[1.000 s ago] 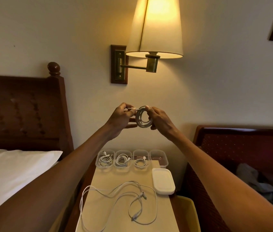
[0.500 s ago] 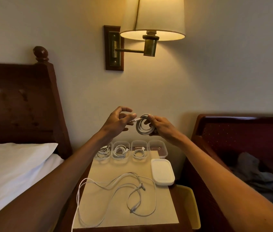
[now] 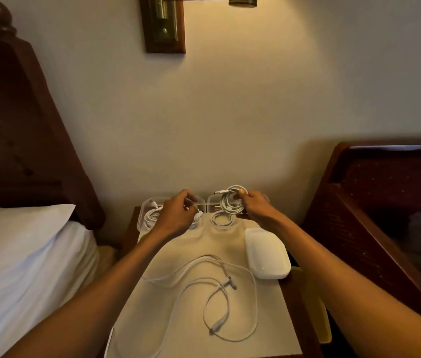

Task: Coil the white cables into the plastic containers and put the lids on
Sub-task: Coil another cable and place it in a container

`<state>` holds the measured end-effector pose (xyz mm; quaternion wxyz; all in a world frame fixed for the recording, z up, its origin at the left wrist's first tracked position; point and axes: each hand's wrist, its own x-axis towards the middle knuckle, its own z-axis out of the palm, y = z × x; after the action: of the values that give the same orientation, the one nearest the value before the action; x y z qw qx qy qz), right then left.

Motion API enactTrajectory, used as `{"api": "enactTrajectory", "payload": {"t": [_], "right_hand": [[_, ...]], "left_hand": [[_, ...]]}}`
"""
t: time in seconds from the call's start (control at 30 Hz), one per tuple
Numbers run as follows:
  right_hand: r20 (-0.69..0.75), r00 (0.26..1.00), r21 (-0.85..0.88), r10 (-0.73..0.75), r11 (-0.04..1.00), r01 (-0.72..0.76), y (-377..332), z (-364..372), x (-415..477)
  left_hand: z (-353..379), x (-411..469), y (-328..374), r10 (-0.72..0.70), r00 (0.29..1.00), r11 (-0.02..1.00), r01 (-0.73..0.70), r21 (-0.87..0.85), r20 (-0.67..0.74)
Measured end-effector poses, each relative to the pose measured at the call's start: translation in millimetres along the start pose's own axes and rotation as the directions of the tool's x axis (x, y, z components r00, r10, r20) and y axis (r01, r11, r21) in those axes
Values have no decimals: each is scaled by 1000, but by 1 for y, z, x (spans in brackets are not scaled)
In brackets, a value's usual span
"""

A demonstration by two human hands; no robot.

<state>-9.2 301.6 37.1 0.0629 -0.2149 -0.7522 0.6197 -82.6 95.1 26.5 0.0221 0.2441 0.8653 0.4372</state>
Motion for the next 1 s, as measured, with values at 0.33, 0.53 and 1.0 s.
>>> {"api": "enactTrajectory", "payload": {"t": [0.33,0.53,1.0], "right_hand": [[13,999,-399,-41,916,43,42,12,88],[18,989,-667,-146,736,120,59,31,105],[-29,920,-752,-391,615,238,67,42,100]], "left_hand": [[55,41,-77,136,990,961,-139,240,31],[65,38,-98,128,991,963,-130,238,26],[55,35,-100,221,975,943,-224,248,40]]}}
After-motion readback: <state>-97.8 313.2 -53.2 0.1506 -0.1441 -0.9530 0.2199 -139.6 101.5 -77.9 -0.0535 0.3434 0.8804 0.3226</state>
